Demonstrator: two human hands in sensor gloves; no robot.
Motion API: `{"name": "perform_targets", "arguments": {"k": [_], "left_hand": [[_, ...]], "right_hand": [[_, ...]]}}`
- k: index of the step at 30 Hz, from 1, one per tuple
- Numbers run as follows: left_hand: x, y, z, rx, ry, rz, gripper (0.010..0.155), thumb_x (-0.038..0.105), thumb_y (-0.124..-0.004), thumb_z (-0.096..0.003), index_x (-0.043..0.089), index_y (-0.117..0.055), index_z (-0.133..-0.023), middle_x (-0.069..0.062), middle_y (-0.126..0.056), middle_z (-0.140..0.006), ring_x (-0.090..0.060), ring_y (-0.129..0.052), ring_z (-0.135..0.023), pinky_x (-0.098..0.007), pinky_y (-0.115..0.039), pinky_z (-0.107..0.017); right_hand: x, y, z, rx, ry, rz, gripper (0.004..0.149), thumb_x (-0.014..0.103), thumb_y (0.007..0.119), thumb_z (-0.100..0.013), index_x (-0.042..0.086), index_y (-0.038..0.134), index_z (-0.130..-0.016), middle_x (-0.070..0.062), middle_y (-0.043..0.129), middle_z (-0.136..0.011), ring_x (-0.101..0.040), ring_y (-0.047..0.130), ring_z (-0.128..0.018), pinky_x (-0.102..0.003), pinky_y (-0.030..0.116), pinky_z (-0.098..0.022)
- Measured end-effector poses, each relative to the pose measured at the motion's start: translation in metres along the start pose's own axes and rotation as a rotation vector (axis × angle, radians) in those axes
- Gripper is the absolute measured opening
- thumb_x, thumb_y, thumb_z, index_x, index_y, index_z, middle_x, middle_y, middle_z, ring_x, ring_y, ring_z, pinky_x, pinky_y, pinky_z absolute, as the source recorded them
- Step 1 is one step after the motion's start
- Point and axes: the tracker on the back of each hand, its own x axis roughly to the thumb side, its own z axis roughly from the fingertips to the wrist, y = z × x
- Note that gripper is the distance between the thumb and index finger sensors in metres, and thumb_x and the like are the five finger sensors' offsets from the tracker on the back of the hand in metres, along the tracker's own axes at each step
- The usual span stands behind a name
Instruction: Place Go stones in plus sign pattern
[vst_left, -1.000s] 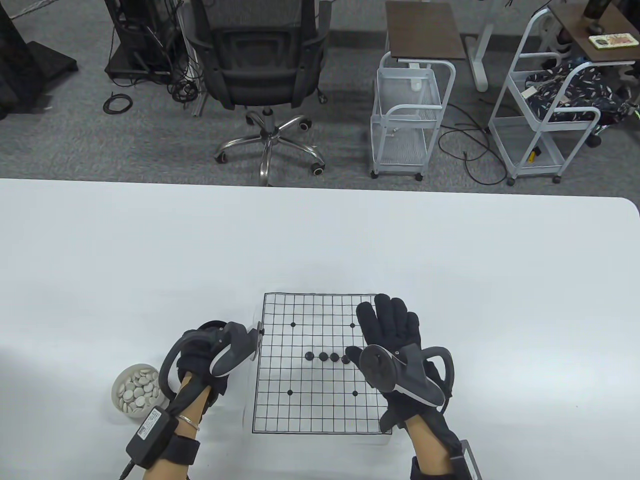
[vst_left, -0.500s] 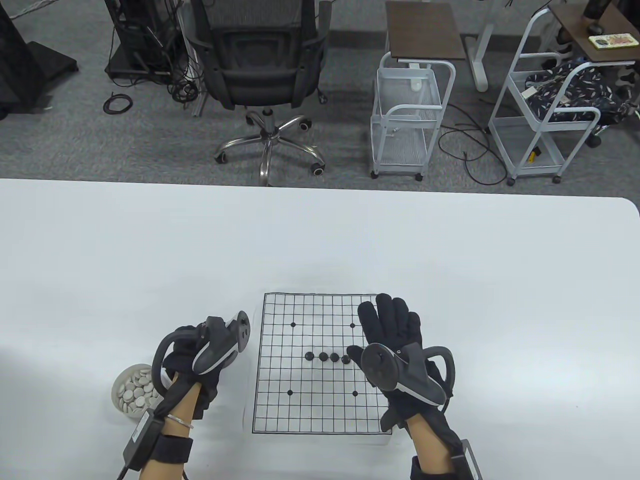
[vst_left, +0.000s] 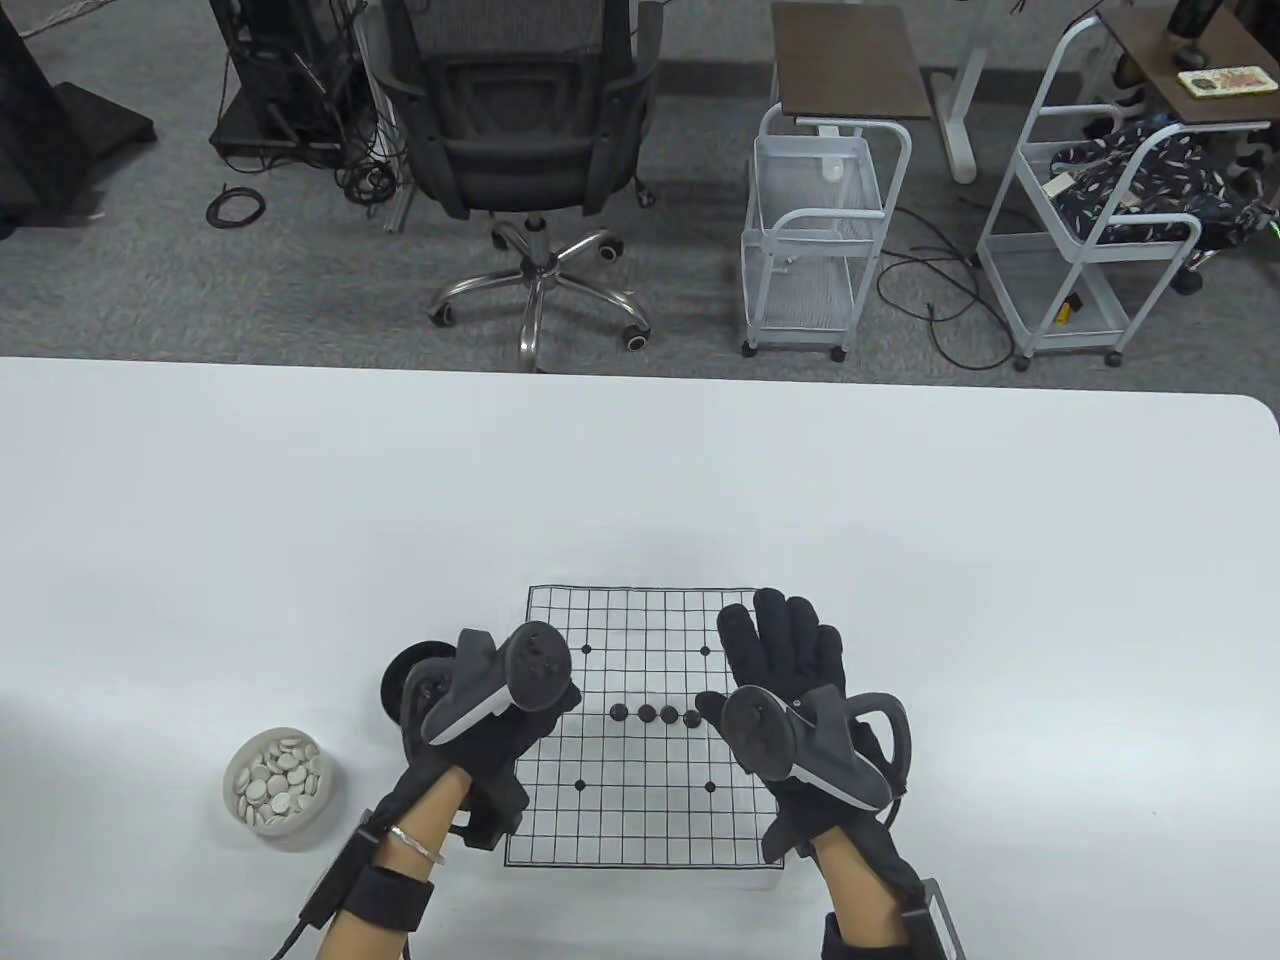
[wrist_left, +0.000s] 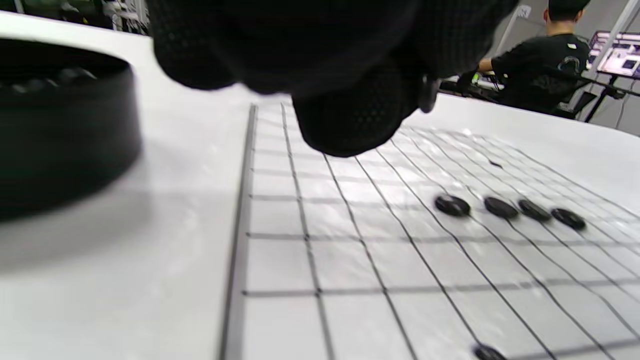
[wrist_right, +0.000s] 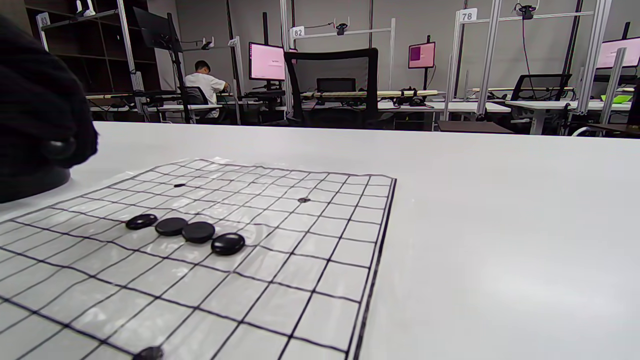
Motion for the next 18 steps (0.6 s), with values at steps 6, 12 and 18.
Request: {"name": "perform_targets", "arguments": {"k": [6, 12, 18], "left_hand": [[0.013, -0.024, -0.023, -0.073, 0.097, -0.035, 0.041, 0.047, -0.068, -0.0492, 0.025, -0.090, -0.076, 0.005, -0.102, -0.055, 0.005, -0.094, -0.017, -0.028, -0.087, -0.044], [0.021, -0.029, -0.024, -0.047, 0.144, -0.082, 0.039, 0.048, -0.071, -0.0473, 0.025, -0.090, -0.073, 0.005, -0.101, -0.049, 0.005, -0.094, -0.016, -0.028, -0.087, -0.044], [0.022, -0.033, -0.022, -0.009, 0.169, -0.116, 0.039, 0.052, -0.069, -0.0476, 0.028, -0.087, -0.073, 0.007, -0.098, -0.048, 0.005, -0.094, -0.019, -0.029, -0.087, -0.046]], "right_hand": [[0.001, -0.002, 0.000, -0.009, -0.010, -0.007, 0.078, 0.053, 0.053, -0.057, 0.012, 0.019, -0.114, -0.027, 0.019, -0.116, -0.056, 0.027, -0.107, -0.062, 0.031, -0.075], [0.002, -0.003, 0.001, -0.012, -0.016, -0.004, 0.078, 0.054, 0.053, -0.057, 0.012, 0.019, -0.114, -0.027, 0.019, -0.116, -0.056, 0.028, -0.107, -0.062, 0.031, -0.075], [0.003, -0.002, 0.001, -0.014, -0.023, -0.005, 0.078, 0.054, 0.053, -0.057, 0.012, 0.019, -0.114, -0.027, 0.019, -0.116, -0.056, 0.027, -0.107, -0.062, 0.031, -0.075]]}}
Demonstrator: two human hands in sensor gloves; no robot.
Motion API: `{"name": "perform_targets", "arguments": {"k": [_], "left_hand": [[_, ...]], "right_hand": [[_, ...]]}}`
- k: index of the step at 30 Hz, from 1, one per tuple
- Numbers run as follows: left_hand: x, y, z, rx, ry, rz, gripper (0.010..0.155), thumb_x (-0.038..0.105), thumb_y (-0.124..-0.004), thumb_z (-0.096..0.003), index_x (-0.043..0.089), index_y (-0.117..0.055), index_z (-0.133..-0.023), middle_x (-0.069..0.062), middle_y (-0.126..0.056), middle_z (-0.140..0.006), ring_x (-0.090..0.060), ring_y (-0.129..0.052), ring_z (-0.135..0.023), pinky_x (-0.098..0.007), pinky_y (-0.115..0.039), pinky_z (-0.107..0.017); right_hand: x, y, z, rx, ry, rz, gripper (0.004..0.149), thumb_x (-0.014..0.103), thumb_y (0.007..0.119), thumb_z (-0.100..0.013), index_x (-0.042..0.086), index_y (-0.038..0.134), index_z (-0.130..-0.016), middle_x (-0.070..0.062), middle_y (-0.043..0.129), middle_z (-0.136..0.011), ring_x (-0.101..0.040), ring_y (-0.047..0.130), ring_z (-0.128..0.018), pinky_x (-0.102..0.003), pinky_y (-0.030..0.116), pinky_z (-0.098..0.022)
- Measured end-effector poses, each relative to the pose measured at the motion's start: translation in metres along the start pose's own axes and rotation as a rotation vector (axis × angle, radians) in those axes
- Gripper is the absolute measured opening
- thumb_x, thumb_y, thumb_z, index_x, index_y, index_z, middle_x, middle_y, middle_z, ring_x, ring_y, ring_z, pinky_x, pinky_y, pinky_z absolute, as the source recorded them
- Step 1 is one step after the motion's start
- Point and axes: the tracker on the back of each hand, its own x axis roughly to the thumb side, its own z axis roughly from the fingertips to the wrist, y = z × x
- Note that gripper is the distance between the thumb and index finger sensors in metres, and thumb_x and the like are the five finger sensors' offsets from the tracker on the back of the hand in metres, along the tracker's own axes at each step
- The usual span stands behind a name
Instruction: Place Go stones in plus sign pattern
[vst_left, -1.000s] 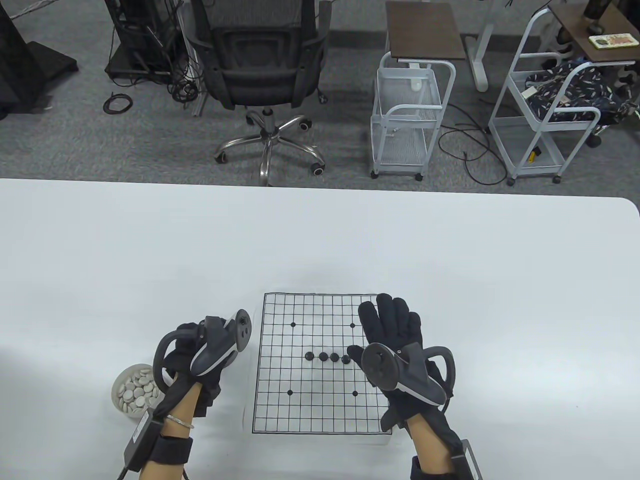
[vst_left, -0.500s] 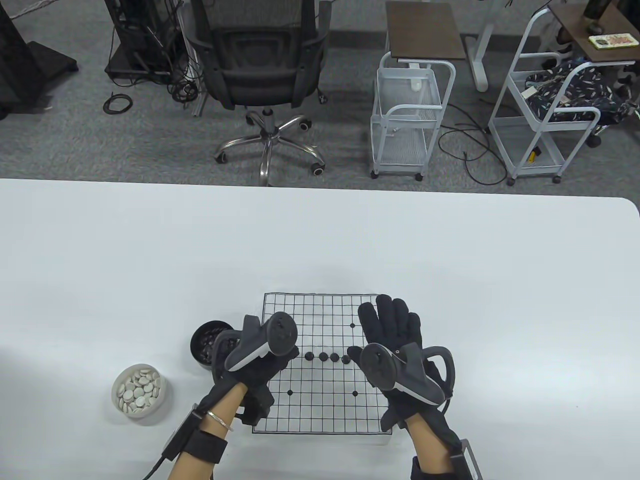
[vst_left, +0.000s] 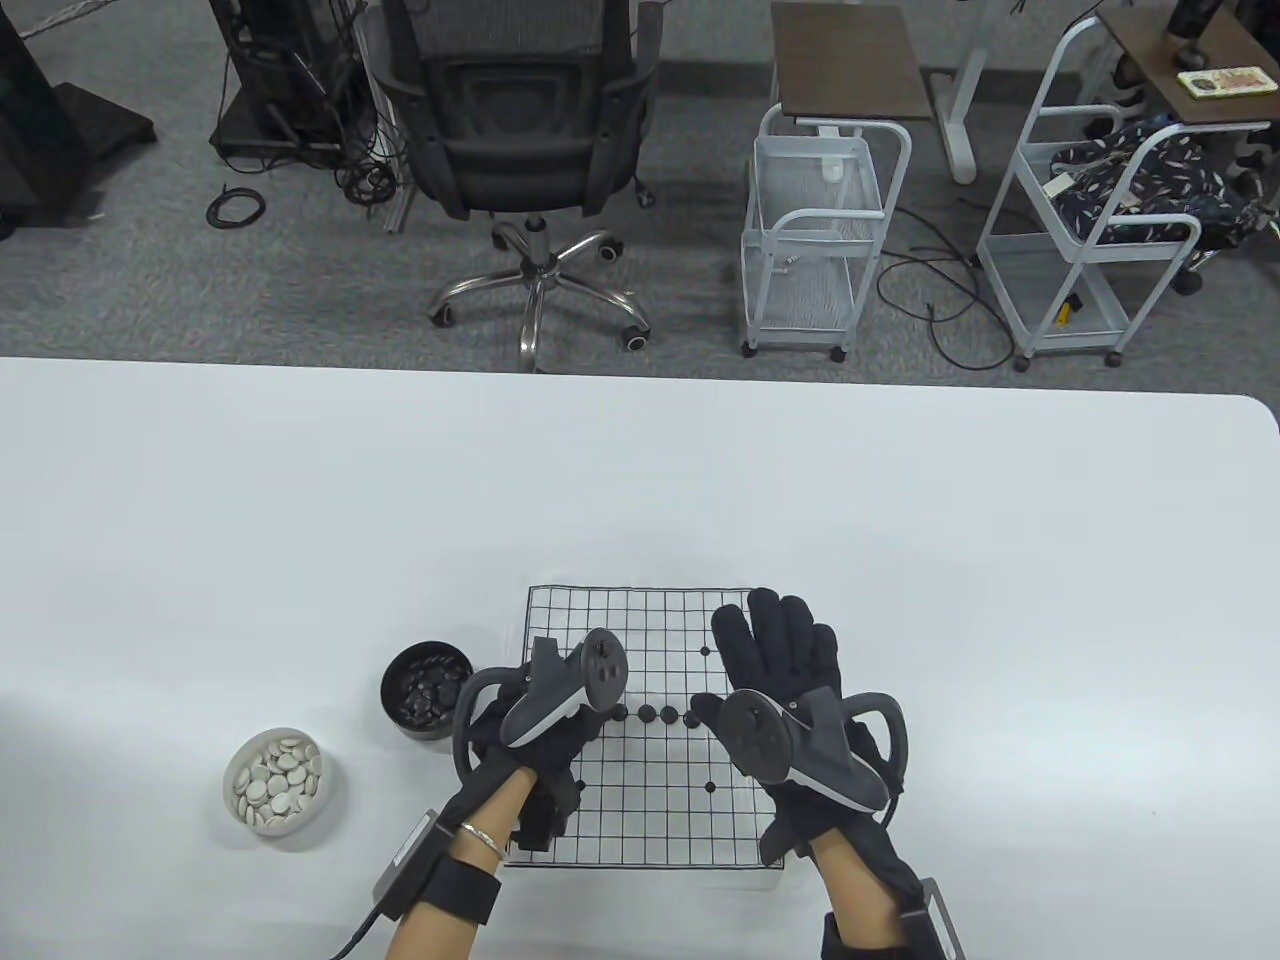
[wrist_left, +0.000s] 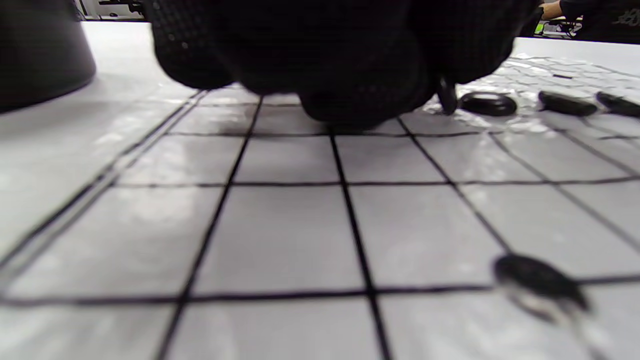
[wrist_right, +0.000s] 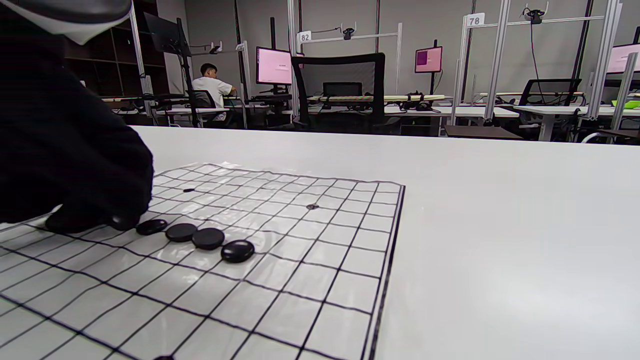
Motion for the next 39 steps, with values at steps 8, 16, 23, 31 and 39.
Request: {"name": "perform_targets", "arguments": {"k": [8, 16, 23, 31, 39], "left_hand": [[0.003, -0.003, 0.004, 0.050, 0.013, -0.115, 0.043, 0.056, -0.065, -0.0476, 0.030, -0.084, -0.076, 0.007, -0.096, -0.053, 0.004, -0.095, -0.025, -0.030, -0.085, -0.049], [0.004, -0.003, 0.005, 0.055, 0.008, -0.124, 0.044, 0.056, -0.063, -0.0482, 0.029, -0.084, -0.077, 0.006, -0.097, -0.054, 0.003, -0.096, -0.026, -0.031, -0.085, -0.050], [-0.019, 0.031, 0.031, 0.144, -0.020, -0.181, 0.053, 0.057, -0.063, -0.0473, 0.028, -0.082, -0.087, 0.005, -0.100, -0.069, 0.001, -0.102, -0.040, -0.036, -0.083, -0.057], [-0.114, 0.062, 0.083, 0.250, 0.267, -0.480, 0.062, 0.060, -0.069, -0.0438, 0.030, -0.075, -0.098, 0.003, -0.095, -0.089, -0.003, -0.103, -0.054, -0.039, -0.080, -0.065], [-0.190, 0.031, 0.087, 0.071, 0.481, -0.386, 0.059, 0.057, -0.077, -0.0399, 0.028, -0.081, -0.091, 0.005, -0.102, -0.073, 0.000, -0.101, -0.035, -0.034, -0.085, -0.056]], "right_hand": [[0.002, 0.001, -0.001, 0.007, -0.009, 0.007, 0.078, 0.054, 0.053, -0.057, 0.012, 0.019, -0.114, -0.027, 0.020, -0.116, -0.056, 0.028, -0.107, -0.062, 0.031, -0.075], [0.003, 0.001, -0.001, 0.006, -0.015, 0.006, 0.078, 0.054, 0.053, -0.057, 0.012, 0.019, -0.114, -0.027, 0.020, -0.116, -0.056, 0.028, -0.107, -0.062, 0.031, -0.075], [0.004, 0.001, -0.002, 0.005, -0.023, 0.004, 0.078, 0.054, 0.053, -0.057, 0.012, 0.019, -0.114, -0.027, 0.020, -0.116, -0.056, 0.028, -0.107, -0.062, 0.031, -0.075], [0.006, 0.001, -0.002, 0.009, -0.027, 0.016, 0.078, 0.054, 0.053, -0.057, 0.012, 0.019, -0.114, -0.027, 0.020, -0.116, -0.056, 0.028, -0.107, -0.062, 0.031, -0.075], [0.008, 0.005, -0.003, 0.029, -0.026, 0.027, 0.078, 0.054, 0.053, -0.057, 0.012, 0.019, -0.114, -0.027, 0.020, -0.116, -0.056, 0.028, -0.107, -0.062, 0.031, -0.075]]}}
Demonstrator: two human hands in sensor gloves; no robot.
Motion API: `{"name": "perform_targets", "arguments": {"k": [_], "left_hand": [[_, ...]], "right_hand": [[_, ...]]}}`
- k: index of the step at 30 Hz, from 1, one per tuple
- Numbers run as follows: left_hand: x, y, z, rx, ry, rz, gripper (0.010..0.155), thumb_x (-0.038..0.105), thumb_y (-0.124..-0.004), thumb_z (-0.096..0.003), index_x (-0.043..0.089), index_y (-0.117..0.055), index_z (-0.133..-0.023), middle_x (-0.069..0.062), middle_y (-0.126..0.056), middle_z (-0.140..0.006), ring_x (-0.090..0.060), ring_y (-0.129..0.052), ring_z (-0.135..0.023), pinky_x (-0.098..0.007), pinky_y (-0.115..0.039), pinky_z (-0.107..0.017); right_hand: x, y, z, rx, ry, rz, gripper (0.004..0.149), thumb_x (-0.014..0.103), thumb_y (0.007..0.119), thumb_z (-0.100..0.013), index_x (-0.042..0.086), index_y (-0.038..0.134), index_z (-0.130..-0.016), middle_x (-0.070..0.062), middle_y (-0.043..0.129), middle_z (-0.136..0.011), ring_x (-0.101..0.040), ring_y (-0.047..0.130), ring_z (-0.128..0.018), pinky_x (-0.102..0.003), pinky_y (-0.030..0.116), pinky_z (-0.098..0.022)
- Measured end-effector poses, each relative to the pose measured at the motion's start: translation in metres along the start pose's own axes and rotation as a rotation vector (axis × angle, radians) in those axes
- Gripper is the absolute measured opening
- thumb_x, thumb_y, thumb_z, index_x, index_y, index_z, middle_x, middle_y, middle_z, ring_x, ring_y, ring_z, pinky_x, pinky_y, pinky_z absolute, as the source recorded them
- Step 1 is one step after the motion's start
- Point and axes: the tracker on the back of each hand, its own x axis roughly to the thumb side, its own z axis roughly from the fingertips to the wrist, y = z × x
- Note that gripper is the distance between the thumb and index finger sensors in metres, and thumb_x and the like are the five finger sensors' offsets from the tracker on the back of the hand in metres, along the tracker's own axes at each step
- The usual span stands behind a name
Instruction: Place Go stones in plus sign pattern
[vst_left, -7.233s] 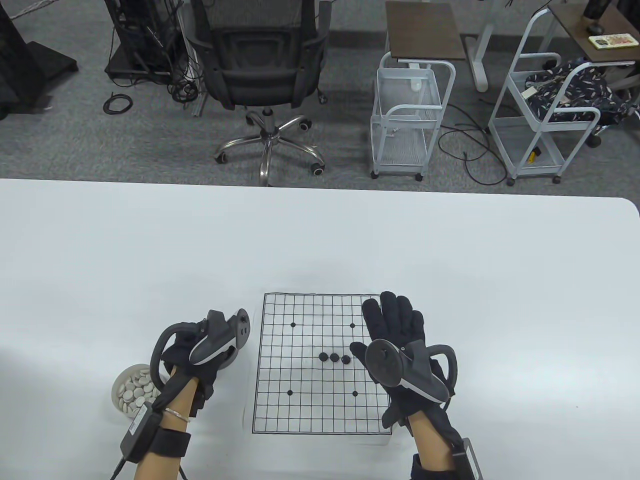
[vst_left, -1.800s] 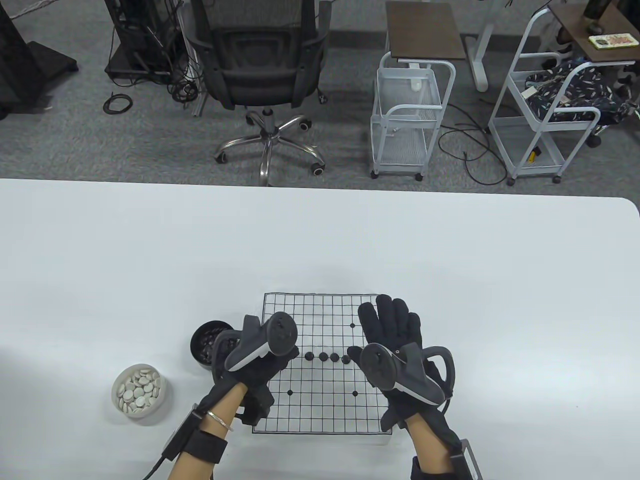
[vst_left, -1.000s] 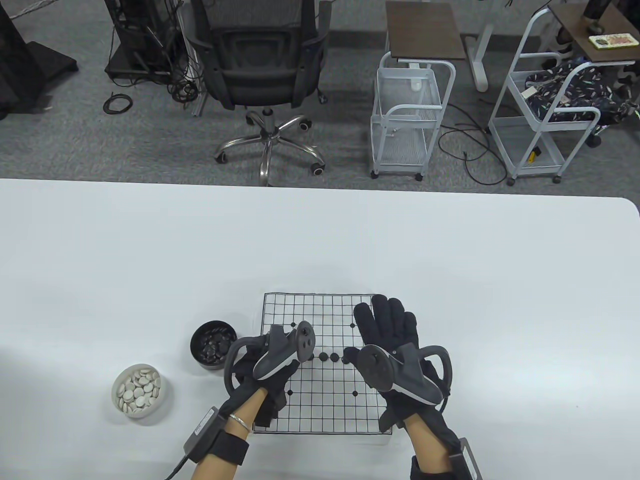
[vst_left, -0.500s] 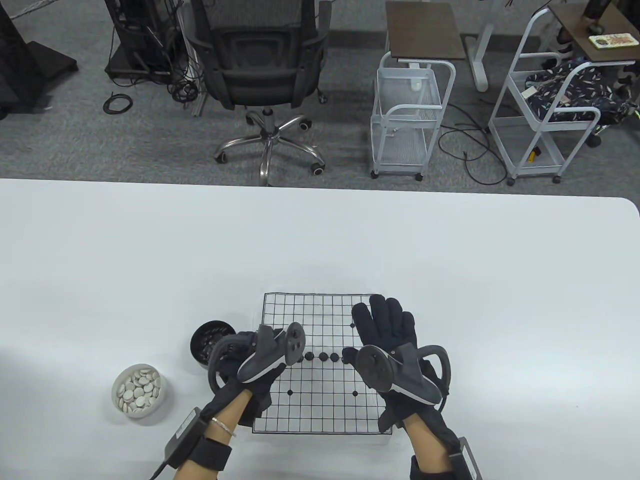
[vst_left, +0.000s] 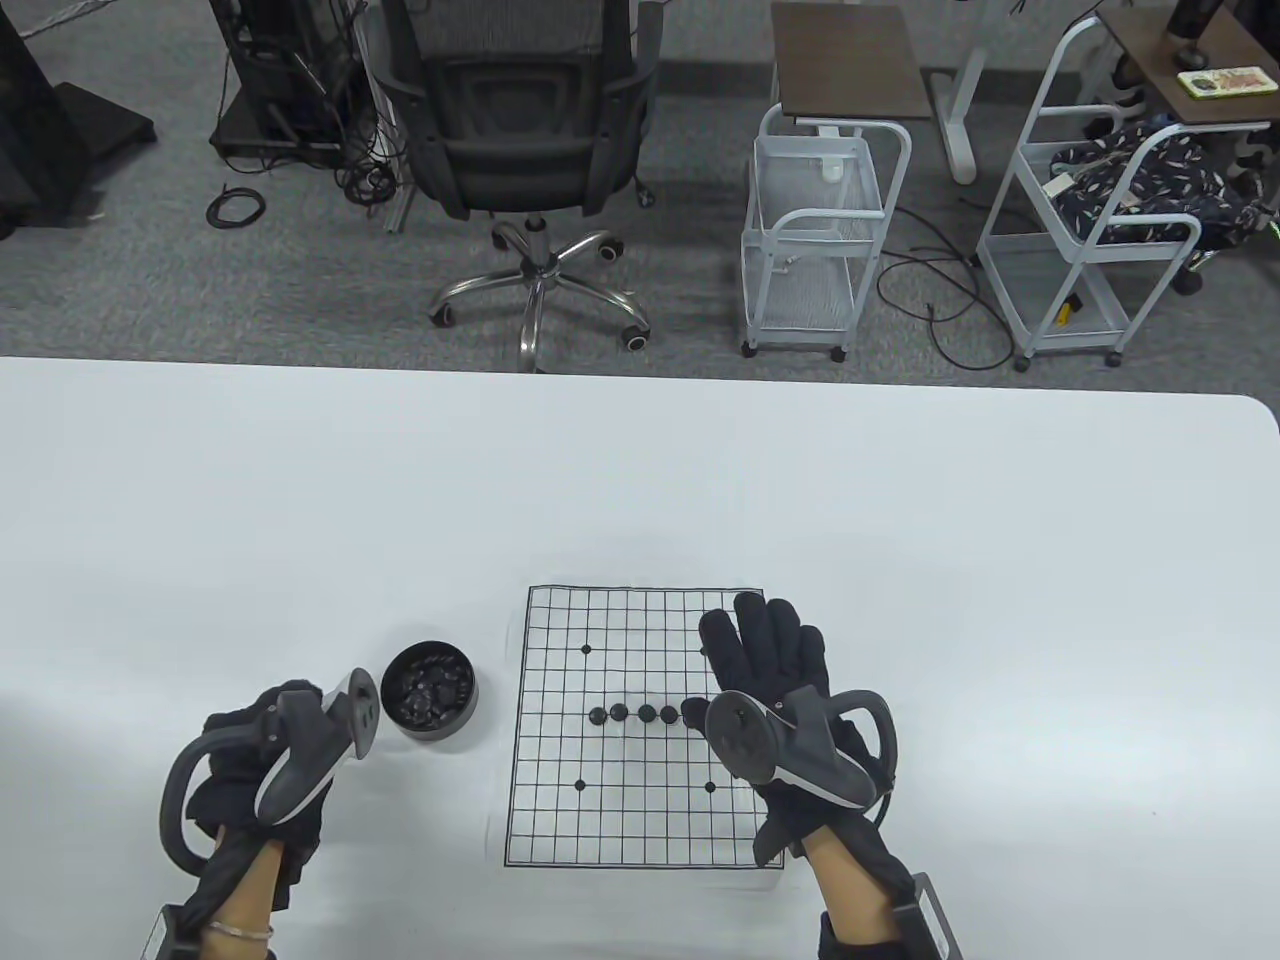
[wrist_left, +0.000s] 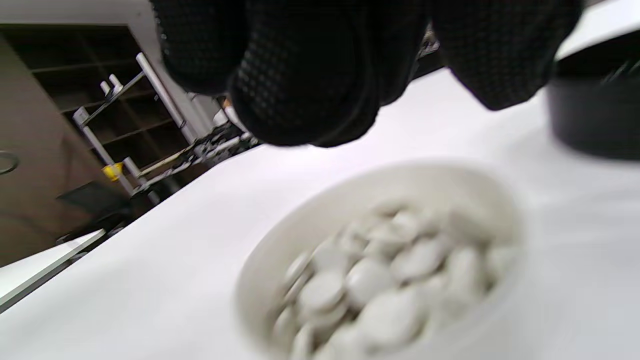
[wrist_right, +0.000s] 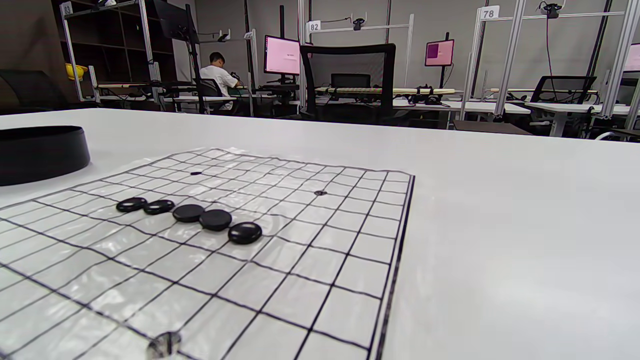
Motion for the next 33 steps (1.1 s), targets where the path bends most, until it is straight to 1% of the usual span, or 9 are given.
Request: {"name": "perform_targets", "arguments": {"k": [3, 7, 12, 16, 20, 26, 28, 29, 33], "left_hand": [[-0.007, -0.012, -0.006, -0.064, 0.019, 0.002, 0.054, 0.055, -0.079, -0.0390, 0.029, -0.085, -0.086, 0.007, -0.103, -0.066, 0.000, -0.101, -0.032, -0.033, -0.085, -0.055], [-0.009, -0.022, -0.010, -0.130, -0.004, 0.031, 0.055, 0.052, -0.081, -0.0383, 0.028, -0.082, -0.088, 0.008, -0.103, -0.071, 0.000, -0.102, -0.034, -0.033, -0.085, -0.056], [-0.002, -0.024, -0.009, -0.125, -0.016, -0.024, 0.057, 0.052, -0.081, -0.0381, 0.024, -0.079, -0.087, 0.008, -0.102, -0.073, 0.000, -0.102, -0.036, -0.033, -0.085, -0.056], [0.003, -0.022, -0.006, -0.079, 0.010, -0.096, 0.058, 0.055, -0.080, -0.0365, 0.027, -0.081, -0.087, 0.007, -0.102, -0.073, 0.001, -0.102, -0.036, -0.033, -0.085, -0.056], [0.002, -0.023, -0.007, -0.082, 0.012, -0.080, 0.060, 0.057, -0.080, -0.0358, 0.027, -0.082, -0.087, 0.007, -0.102, -0.073, 0.000, -0.102, -0.036, -0.033, -0.085, -0.056], [0.003, -0.022, -0.006, -0.070, 0.019, -0.101, 0.053, 0.058, -0.079, -0.0360, 0.029, -0.086, -0.080, 0.007, -0.104, -0.064, 0.000, -0.102, -0.033, -0.033, -0.085, -0.054], [0.006, -0.025, -0.009, -0.097, 0.008, -0.114, 0.054, 0.057, -0.079, -0.0364, 0.028, -0.087, -0.082, 0.007, -0.105, -0.066, 0.000, -0.103, -0.033, -0.033, -0.086, -0.053], [0.007, -0.028, -0.010, -0.116, 0.006, -0.124, 0.057, 0.057, -0.080, -0.0363, 0.027, -0.086, -0.084, 0.006, -0.105, -0.069, 0.000, -0.103, -0.033, -0.033, -0.087, -0.053], [0.013, -0.031, -0.013, -0.132, 0.001, -0.141, 0.053, 0.053, -0.078, -0.0397, 0.025, -0.085, -0.084, 0.005, -0.105, -0.067, 0.002, -0.102, -0.031, -0.032, -0.087, -0.053]], "right_hand": [[0.000, 0.000, -0.001, 0.004, -0.003, -0.004, 0.078, 0.053, 0.053, -0.057, 0.012, 0.019, -0.114, -0.027, 0.020, -0.116, -0.056, 0.028, -0.107, -0.062, 0.031, -0.075], [0.001, 0.000, 0.000, 0.003, -0.007, 0.005, 0.078, 0.054, 0.053, -0.057, 0.012, 0.019, -0.114, -0.027, 0.020, -0.116, -0.056, 0.028, -0.107, -0.062, 0.031, -0.075], [0.001, 0.000, -0.001, 0.002, -0.007, 0.005, 0.078, 0.054, 0.053, -0.057, 0.012, 0.019, -0.114, -0.027, 0.020, -0.116, -0.056, 0.028, -0.107, -0.062, 0.031, -0.075], [0.001, 0.000, -0.001, 0.002, -0.002, 0.001, 0.078, 0.054, 0.053, -0.057, 0.012, 0.019, -0.114, -0.027, 0.020, -0.116, -0.056, 0.028, -0.107, -0.062, 0.031, -0.075], [0.001, 0.001, -0.002, 0.008, -0.001, 0.000, 0.078, 0.053, 0.053, -0.057, 0.012, 0.019, -0.114, -0.027, 0.020, -0.116, -0.056, 0.028, -0.107, -0.062, 0.031, -0.075], [0.002, 0.001, -0.002, 0.011, -0.005, 0.014, 0.078, 0.053, 0.053, -0.057, 0.012, 0.019, -0.114, -0.027, 0.020, -0.116, -0.056, 0.028, -0.107, -0.062, 0.031, -0.075], [0.002, 0.001, -0.002, 0.012, -0.004, 0.017, 0.078, 0.053, 0.053, -0.057, 0.012, 0.019, -0.114, -0.027, 0.020, -0.116, -0.056, 0.028, -0.107, -0.062, 0.031, -0.075], [0.002, 0.001, -0.002, 0.012, -0.003, 0.018, 0.078, 0.053, 0.053, -0.057, 0.012, 0.019, -0.114, -0.027, 0.020, -0.116, -0.056, 0.028, -0.107, -0.062, 0.031, -0.075], [0.002, 0.001, -0.002, 0.012, -0.003, 0.018, 0.078, 0.053, 0.053, -0.057, 0.012, 0.019, -0.114, -0.027, 0.020, -0.116, -0.056, 0.028, -0.107, -0.062, 0.031, -0.074]]}}
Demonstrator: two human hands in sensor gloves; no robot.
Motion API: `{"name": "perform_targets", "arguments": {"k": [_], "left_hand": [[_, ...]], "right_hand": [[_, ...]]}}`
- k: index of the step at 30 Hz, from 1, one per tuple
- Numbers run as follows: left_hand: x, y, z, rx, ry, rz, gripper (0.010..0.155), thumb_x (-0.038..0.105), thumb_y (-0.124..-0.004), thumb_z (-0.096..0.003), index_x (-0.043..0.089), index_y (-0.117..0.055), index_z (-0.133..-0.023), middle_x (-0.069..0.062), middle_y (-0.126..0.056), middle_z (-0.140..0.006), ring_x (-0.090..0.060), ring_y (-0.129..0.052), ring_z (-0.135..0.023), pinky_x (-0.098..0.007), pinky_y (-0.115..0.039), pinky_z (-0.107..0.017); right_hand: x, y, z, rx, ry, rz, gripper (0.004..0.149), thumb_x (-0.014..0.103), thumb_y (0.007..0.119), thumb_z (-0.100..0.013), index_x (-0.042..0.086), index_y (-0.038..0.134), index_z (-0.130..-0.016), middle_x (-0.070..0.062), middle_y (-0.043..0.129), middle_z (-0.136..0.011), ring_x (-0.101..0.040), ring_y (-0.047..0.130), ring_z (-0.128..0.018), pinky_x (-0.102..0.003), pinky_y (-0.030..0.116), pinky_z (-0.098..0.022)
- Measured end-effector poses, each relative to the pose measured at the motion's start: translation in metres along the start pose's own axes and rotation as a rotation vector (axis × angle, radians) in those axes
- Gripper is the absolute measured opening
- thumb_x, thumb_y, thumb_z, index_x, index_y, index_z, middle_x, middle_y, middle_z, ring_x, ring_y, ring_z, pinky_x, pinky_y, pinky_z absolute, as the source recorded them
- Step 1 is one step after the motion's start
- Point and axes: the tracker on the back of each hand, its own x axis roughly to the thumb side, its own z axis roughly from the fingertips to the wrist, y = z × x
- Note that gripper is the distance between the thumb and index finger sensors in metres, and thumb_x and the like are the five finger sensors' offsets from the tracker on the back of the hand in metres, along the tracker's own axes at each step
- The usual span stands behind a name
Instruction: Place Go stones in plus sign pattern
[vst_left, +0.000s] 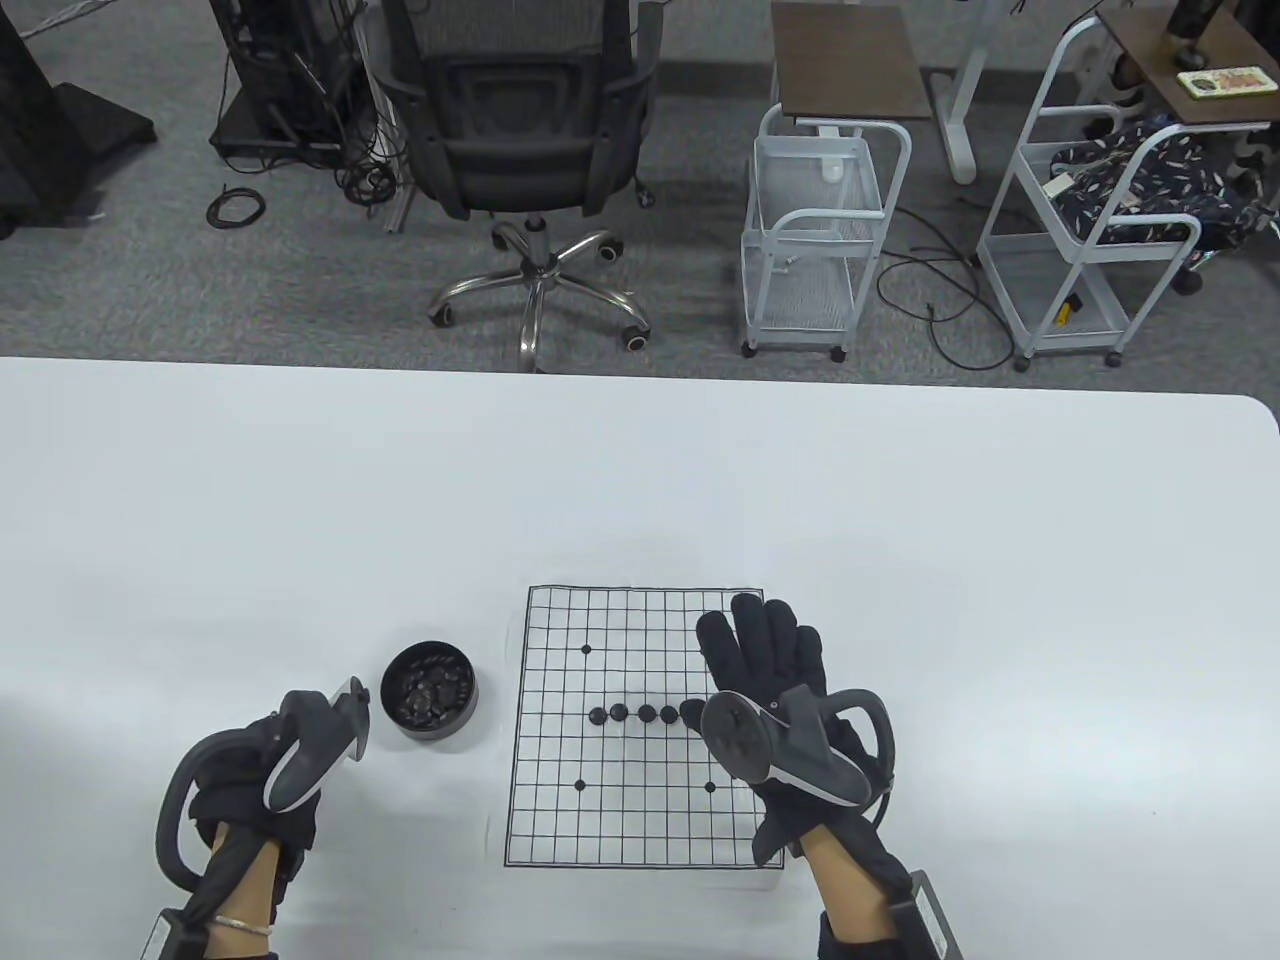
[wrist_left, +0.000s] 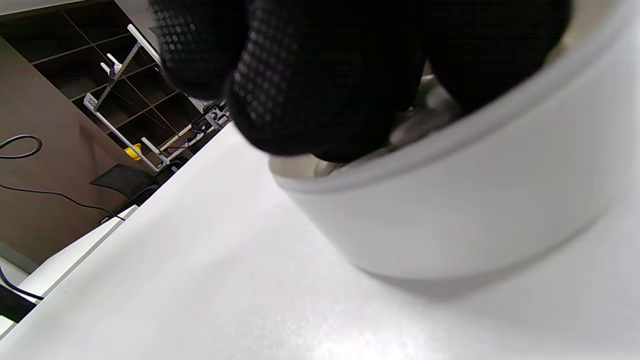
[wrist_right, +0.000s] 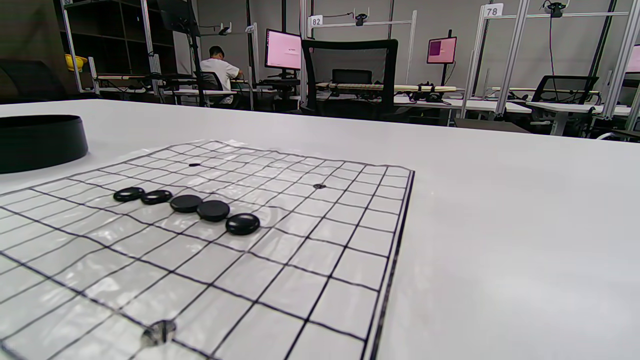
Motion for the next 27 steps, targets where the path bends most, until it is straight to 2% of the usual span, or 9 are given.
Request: {"name": "perform_targets", "arguments": {"k": [10, 15, 17, 21, 24, 27], "left_hand": [[0.011, -0.003, -0.008, 0.002, 0.010, -0.068, 0.046, 0.048, -0.075, -0.0436, 0.021, -0.087, -0.079, 0.002, -0.104, -0.056, 0.002, -0.099, -0.026, -0.030, -0.086, -0.051], [0.001, -0.005, -0.011, -0.012, 0.004, 0.032, 0.044, 0.051, -0.074, -0.0434, 0.026, -0.088, -0.076, 0.005, -0.103, -0.056, 0.001, -0.099, -0.029, -0.030, -0.084, -0.053], [-0.004, -0.005, -0.011, -0.019, 0.000, 0.088, 0.043, 0.050, -0.069, -0.0466, 0.026, -0.089, -0.076, 0.004, -0.103, -0.057, 0.000, -0.099, -0.029, -0.032, -0.084, -0.053], [-0.011, -0.004, -0.009, -0.005, -0.002, 0.122, 0.042, 0.049, -0.068, -0.0476, 0.027, -0.089, -0.077, 0.004, -0.103, -0.058, -0.001, -0.100, -0.030, -0.032, -0.083, -0.054], [-0.016, 0.005, -0.002, 0.043, -0.001, 0.142, 0.042, 0.049, -0.070, -0.0467, 0.026, -0.090, -0.076, 0.004, -0.104, -0.057, -0.001, -0.100, -0.030, -0.032, -0.084, -0.053], [-0.023, 0.028, 0.016, 0.186, -0.051, 0.217, 0.041, 0.049, -0.071, -0.0460, 0.026, -0.091, -0.075, 0.004, -0.105, -0.056, 0.000, -0.100, -0.028, -0.031, -0.085, -0.052]], "right_hand": [[0.000, 0.000, 0.000, 0.006, 0.005, 0.003, 0.078, 0.053, 0.053, -0.057, 0.012, 0.019, -0.114, -0.027, 0.020, -0.116, -0.056, 0.028, -0.107, -0.062, 0.031, -0.075], [0.000, 0.000, 0.000, 0.005, 0.005, -0.002, 0.078, 0.053, 0.053, -0.057, 0.012, 0.019, -0.114, -0.027, 0.020, -0.116, -0.056, 0.028, -0.107, -0.062, 0.031, -0.075], [0.000, 0.000, 0.000, 0.005, 0.005, -0.003, 0.078, 0.053, 0.053, -0.057, 0.012, 0.019, -0.114, -0.027, 0.020, -0.116, -0.056, 0.028, -0.107, -0.062, 0.031, -0.075], [0.000, 0.000, 0.000, 0.004, 0.003, -0.001, 0.078, 0.053, 0.053, -0.057, 0.012, 0.019, -0.114, -0.027, 0.020, -0.116, -0.056, 0.028, -0.107, -0.062, 0.031, -0.075], [0.000, 0.000, -0.001, 0.003, 0.001, 0.001, 0.078, 0.053, 0.053, -0.057, 0.012, 0.019, -0.114, -0.027, 0.020, -0.116, -0.055, 0.028, -0.107, -0.061, 0.031, -0.075], [0.000, 0.000, -0.002, 0.003, -0.002, -0.005, 0.079, 0.053, 0.053, -0.057, 0.010, 0.020, -0.114, -0.027, 0.020, -0.116, -0.055, 0.028, -0.107, -0.061, 0.031, -0.075]]}}
